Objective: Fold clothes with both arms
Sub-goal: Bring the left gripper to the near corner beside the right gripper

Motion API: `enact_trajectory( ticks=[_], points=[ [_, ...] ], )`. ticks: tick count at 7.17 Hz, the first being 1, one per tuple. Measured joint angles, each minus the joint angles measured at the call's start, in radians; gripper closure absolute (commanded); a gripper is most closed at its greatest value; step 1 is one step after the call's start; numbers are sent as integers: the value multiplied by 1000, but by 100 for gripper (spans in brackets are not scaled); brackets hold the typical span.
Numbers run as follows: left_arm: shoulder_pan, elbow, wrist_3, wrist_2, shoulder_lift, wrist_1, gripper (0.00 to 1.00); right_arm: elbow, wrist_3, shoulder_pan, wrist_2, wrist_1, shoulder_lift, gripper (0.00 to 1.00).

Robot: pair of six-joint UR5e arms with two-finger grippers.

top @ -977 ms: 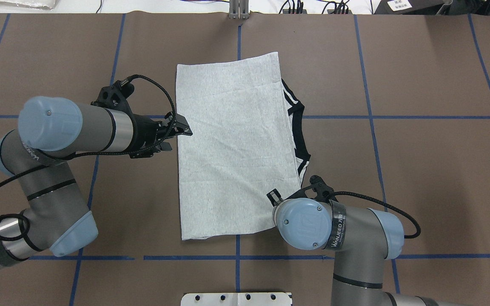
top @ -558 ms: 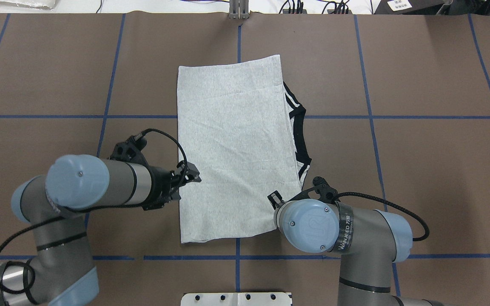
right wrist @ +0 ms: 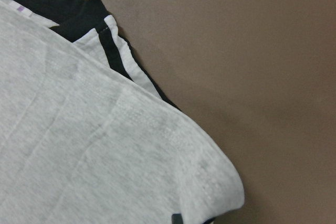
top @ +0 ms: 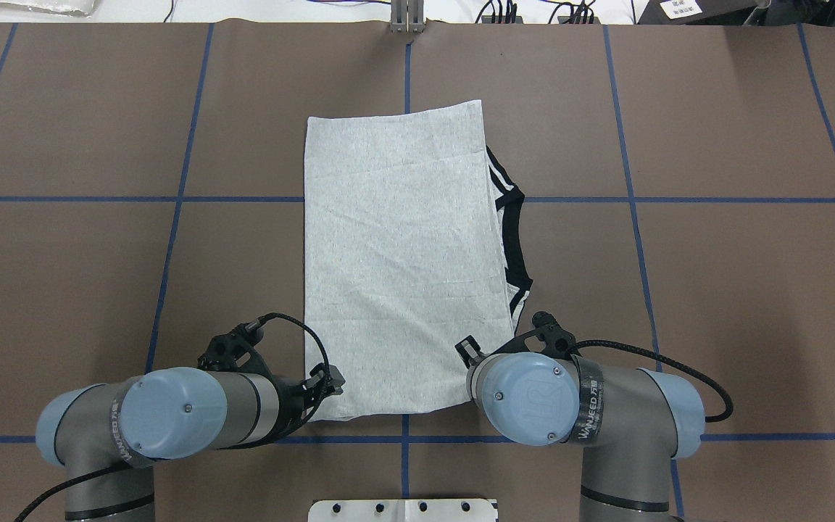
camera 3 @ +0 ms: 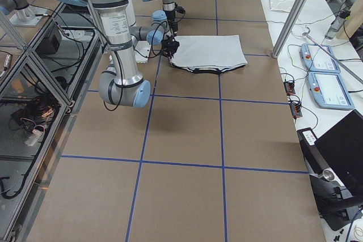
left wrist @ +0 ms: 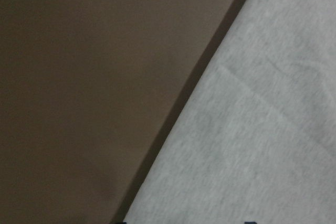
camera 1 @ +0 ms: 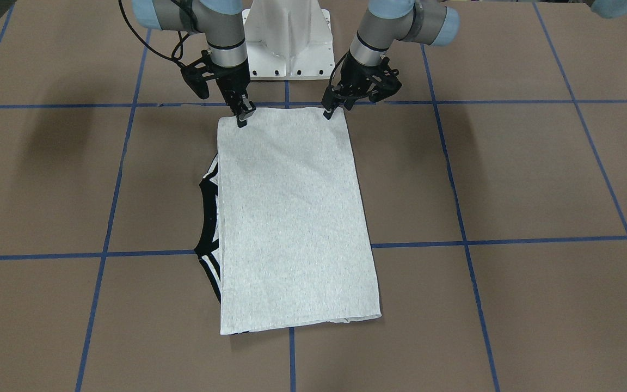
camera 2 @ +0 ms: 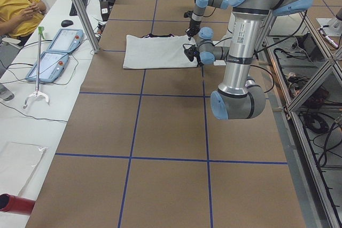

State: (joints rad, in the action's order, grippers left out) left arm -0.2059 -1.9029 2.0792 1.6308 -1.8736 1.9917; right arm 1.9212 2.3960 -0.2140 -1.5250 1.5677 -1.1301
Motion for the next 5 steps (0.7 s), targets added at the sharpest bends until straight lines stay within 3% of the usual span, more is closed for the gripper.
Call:
enact_trajectory(
  ticks=[1, 2, 3, 5],
  points=[
    [13, 0, 7, -4, 1, -11, 48, 0, 0, 0, 0, 0, 0, 100],
    [18, 1, 10, -6, 2, -15, 90, 1, 0, 1, 0, 0, 0, 100],
    [19, 2, 11, -6, 2, -18, 100, 1, 0, 1, 0, 1, 0, 100],
    [18, 1, 13, -6, 3, -19, 100, 9, 0, 1, -1, 1, 0, 100]
  ],
)
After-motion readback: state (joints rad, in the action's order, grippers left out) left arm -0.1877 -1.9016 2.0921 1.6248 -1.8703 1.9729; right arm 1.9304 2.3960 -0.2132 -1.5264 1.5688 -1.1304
